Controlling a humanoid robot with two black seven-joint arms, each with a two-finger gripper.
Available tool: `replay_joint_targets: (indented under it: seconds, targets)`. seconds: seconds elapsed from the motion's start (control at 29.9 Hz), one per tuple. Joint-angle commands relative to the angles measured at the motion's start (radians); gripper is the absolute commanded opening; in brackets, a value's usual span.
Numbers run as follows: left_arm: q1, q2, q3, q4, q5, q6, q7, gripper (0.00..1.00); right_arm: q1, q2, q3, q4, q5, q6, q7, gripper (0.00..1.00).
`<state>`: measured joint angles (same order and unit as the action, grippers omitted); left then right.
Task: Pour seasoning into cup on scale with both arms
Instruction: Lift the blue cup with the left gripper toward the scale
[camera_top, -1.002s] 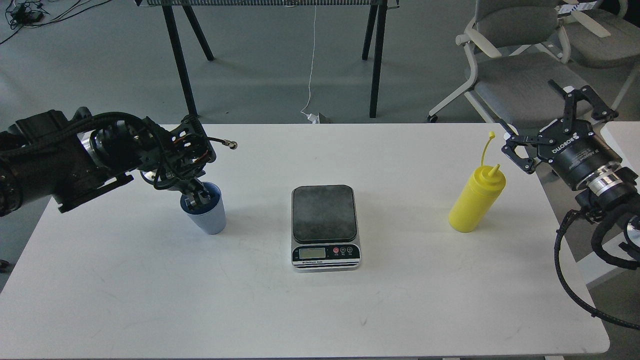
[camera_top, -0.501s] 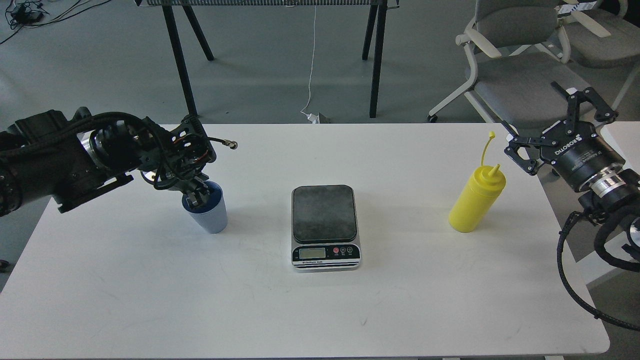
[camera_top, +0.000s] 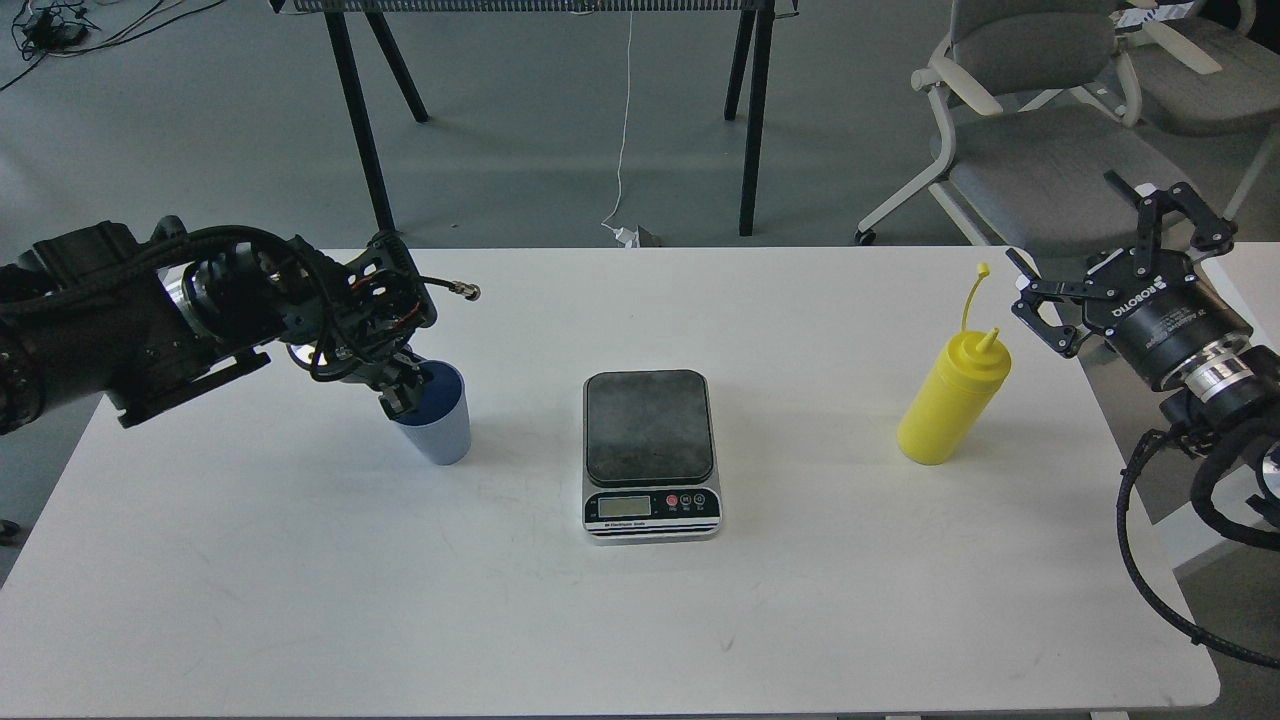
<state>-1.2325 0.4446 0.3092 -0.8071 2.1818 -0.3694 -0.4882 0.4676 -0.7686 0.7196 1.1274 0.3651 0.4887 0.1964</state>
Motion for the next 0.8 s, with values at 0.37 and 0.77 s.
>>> replay_joint_targets:
  seconds: [0.37,0.77]
  targets:
    - [-0.008,0.009,-0.001,-0.007,0.0,0.0,0.0,0.0,-0.003,0.002,0.0,-0.001,0.0,0.0,0.001,0.99]
    - [-0.042,0.029,-0.004,-0.007,0.0,-0.003,0.0,0.0,-0.004,0.002,0.0,0.0,0.0,0.0,0.001,0.99]
